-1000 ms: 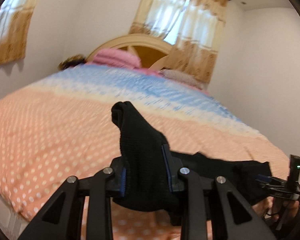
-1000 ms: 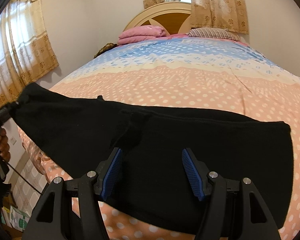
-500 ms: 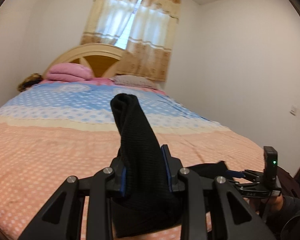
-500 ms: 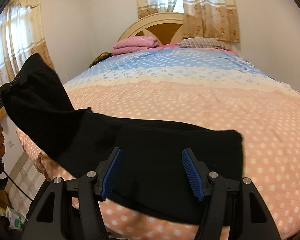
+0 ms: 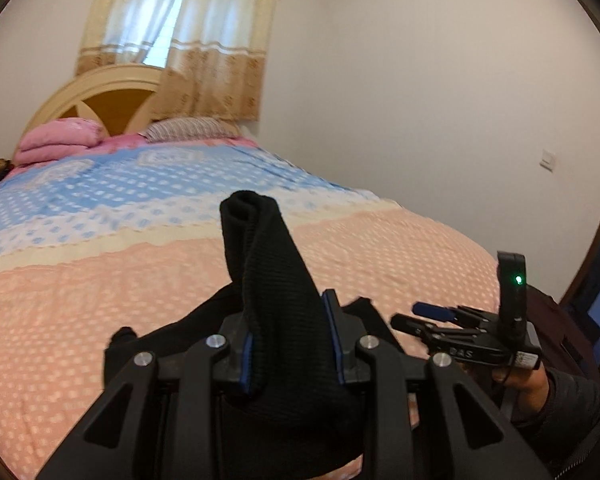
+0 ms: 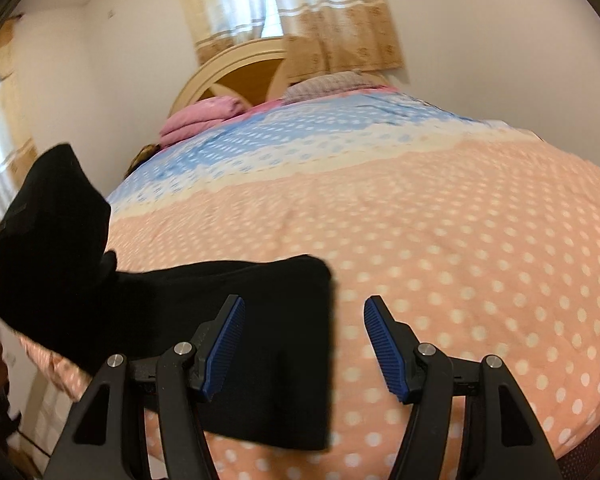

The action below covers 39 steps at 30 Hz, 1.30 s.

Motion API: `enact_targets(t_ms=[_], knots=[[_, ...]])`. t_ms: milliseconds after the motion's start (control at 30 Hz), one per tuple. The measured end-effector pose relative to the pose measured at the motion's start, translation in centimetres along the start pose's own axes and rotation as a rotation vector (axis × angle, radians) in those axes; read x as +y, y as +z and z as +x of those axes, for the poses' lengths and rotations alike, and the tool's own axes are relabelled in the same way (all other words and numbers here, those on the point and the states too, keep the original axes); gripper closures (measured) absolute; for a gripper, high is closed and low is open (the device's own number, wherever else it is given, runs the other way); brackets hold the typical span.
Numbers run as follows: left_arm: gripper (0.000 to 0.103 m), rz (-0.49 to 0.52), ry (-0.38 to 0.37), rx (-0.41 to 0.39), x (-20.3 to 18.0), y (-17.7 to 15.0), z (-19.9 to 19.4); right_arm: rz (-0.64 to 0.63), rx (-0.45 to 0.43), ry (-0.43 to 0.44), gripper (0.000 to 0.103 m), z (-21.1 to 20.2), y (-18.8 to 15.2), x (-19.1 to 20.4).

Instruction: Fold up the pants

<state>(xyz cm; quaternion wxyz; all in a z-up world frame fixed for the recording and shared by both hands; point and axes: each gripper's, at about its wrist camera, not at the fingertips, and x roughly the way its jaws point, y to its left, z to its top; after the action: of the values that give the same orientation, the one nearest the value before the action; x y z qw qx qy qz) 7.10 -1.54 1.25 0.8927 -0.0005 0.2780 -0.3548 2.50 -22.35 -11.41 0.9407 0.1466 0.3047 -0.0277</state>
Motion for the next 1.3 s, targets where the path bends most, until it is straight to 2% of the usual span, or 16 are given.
enact_targets(t_ms=[267,400,600,733,800,867,1000,1067,1167,1300], knots=[[0.073,0.066,-0.015,0.131,-3.5,-2.0,5.5,0.083,-0.014,-0.01,0.039,-0.1,0.2,-2.1],[0.073,0.08,-0.001,0.166,-4.4,-3.0,7.6,0.105,-0.01,-0.008,0.039,0.1,0.1,-2.5],[0.071,0.146,0.047,0.157,-6.3,-4.6,8.8,0.12,-0.01,-0.022,0.039,0.6,-0.1,-3.1],[0.063,0.114,0.003,0.118,-7.3,-5.0,7.5,0.125,-0.02,-0.025,0.039,0.4,0.0,-3.3],[0.055,0.139,-0.01,0.1,-7.9,-4.9,6.7,0.125,-0.03,-0.013,0.039,0.0,0.1,-3.2],[0.041,0.171,0.012,0.063,-8.4,-4.8,5.3,0.133,-0.029,0.011,0.039,-0.2,0.2,-3.1],[0.037,0.192,0.068,-0.008,-7.7,-4.5,2.7,0.138,0.019,0.118,0.039,-0.2,0.5,-2.3],[0.03,0.191,0.14,-0.04,-6.4,-4.6,1.6,0.132,0.053,0.168,0.039,-0.1,0.5,-1.5],[0.03,0.169,0.262,-0.071,-4.0,-5.2,0.3,0.145,0.107,0.227,0.039,-0.1,0.3,-0.1],[0.03,0.079,0.339,-0.06,-0.5,-5.6,0.1,0.084,0.136,0.216,0.039,0.4,-0.3,2.4]])
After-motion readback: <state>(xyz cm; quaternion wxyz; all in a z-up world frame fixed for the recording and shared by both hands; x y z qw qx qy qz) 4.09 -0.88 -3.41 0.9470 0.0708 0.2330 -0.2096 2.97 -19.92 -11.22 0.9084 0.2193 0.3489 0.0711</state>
